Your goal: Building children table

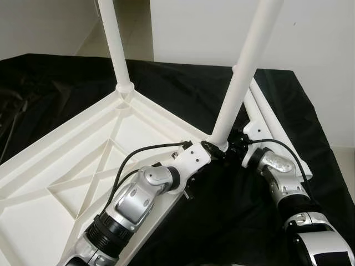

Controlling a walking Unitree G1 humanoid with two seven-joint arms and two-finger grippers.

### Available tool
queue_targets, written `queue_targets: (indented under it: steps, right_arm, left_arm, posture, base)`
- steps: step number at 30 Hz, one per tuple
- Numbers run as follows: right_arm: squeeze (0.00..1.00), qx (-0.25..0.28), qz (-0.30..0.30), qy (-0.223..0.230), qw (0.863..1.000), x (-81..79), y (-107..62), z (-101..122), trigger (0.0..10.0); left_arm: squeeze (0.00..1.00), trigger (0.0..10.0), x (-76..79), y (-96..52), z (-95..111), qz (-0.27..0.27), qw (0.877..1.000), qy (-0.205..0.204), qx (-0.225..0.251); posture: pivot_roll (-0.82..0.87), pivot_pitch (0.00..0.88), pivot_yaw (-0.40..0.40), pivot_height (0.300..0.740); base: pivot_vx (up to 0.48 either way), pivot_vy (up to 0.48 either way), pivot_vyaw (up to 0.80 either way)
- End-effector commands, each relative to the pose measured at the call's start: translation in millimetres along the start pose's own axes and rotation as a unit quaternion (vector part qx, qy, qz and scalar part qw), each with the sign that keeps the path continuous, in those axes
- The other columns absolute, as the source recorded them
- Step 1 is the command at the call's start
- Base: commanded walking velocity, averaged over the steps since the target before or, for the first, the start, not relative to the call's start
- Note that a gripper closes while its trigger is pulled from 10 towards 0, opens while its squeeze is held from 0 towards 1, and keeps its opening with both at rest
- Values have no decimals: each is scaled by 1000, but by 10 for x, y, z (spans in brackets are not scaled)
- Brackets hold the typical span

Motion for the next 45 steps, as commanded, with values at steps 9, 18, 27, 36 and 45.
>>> queue_targets:
  steps: [9, 18, 27, 36, 45]
  right_arm:
    - [0, -46, 16, 16, 999, -67, 71, -149, 0]
    - [0, -69, -17, -5, 997, 16, 18, -156, 0]
    - [0, -66, -161, 34, 984, 90, -143, -129, 0]
    - [0, -79, -264, 81, 958, -239, -238, -110, 0]
    - [0, -94, -380, 91, 916, -319, -295, 33, 0]
  left_arm:
    - [0, 10000, 54, -10, -57, -16, 1000, -15, -13]
    - [0, 10000, 64, -14, -69, -14, 1000, -19, -15]
    - [0, 10000, 90, -7, -83, -17, 999, -24, -16]
    - [0, 10000, 101, -8, -109, -24, 999, -22, -22]
    - [0, 10000, 118, -12, -121, -43, 999, -2, -17]
  posture:
    - [-28, 86, 27, 740]
    - [-26, 89, 16, 740]
    - [-40, 103, 2, 740]
    - [-51, 104, 3, 740]
    - [-61, 101, -2, 740]
  base:
    - [0, 0, 0]
    - [0, 0, 0]
    - [0, 0, 0]
    - [0, 0, 0]
    - [0, 0, 0]
Point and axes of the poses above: a point about 5 cm out from each wrist's last joint towards the gripper, its own y axis pointing out of the wrist towards the gripper, its own z axis along the axis of the wrist's last joint, x = y × z, the point moved 2 cm from there along y, pointing out of the wrist towards the gripper, and after that the axes turned 8 degrees about -y, right-handed, at the moved point
